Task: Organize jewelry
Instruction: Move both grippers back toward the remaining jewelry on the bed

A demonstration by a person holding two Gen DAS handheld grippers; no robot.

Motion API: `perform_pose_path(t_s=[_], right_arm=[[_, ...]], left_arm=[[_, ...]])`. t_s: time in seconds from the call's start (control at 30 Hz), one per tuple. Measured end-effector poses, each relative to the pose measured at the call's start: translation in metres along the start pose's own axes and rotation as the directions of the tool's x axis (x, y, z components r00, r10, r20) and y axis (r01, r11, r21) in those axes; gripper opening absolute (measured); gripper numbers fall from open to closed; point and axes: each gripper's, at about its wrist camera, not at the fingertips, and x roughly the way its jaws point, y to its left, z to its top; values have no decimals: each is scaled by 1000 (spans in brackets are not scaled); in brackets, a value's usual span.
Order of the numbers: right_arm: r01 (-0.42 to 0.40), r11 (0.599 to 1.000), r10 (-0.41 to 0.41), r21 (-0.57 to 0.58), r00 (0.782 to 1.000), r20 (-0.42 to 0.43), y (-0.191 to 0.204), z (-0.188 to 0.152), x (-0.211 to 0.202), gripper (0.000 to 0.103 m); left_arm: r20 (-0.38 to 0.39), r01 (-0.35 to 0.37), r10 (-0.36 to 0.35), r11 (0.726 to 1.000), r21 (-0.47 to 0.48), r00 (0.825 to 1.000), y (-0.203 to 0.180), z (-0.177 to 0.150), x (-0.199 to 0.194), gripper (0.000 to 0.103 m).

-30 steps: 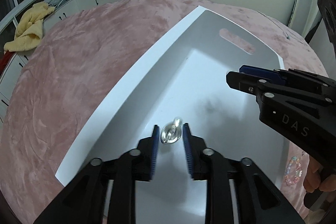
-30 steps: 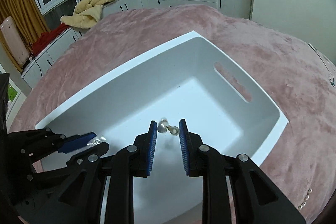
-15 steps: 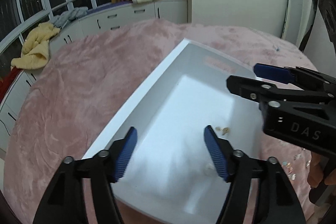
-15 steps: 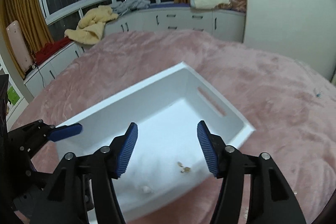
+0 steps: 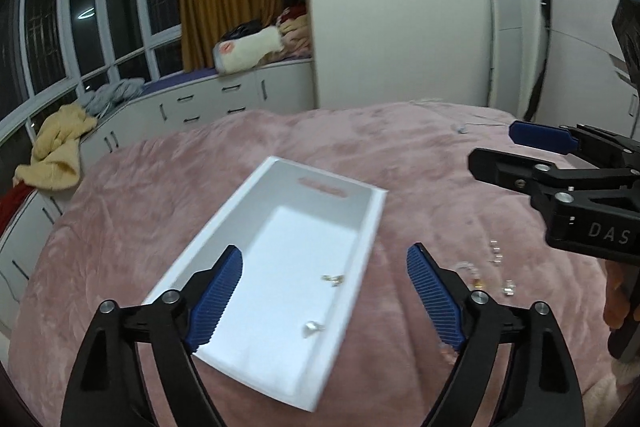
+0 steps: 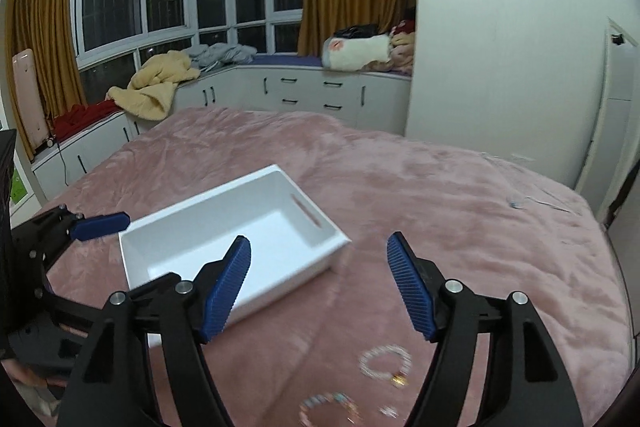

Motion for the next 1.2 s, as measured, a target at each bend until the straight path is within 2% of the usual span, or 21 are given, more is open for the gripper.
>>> perform_pose_path(t_s=[0.2, 0.5, 0.67, 0.9, 1.03, 1.2], right_arm=[[82, 997, -82, 3, 996, -26, -51, -46, -41, 73], [138, 990, -134, 14, 980, -150, -103, -125, -45, 73], [133, 991, -132, -9, 966, -224, -108, -159, -29, 72], [118, 990, -139, -81, 928, -346, -103, -200, 10, 68], [107, 992, -122, -63, 916, -383, -105, -213, 26, 68], [100, 994, -113, -51, 906, -409, -106, -223, 41, 67]], left_arm=[[3, 56, -57, 997, 61, 998, -48, -9, -9, 92], [-68, 103, -96, 990, 99, 993, -101, -39, 17, 92], [-130, 107, -93, 988, 109, 987, -120, -60, 42, 92], [-237, 105, -74, 987, 123, 969, -134, -92, 85, 92], [-290, 114, -73, 986, 126, 954, -137, -109, 107, 92], [-316, 123, -75, 983, 134, 946, -138, -120, 119, 92]])
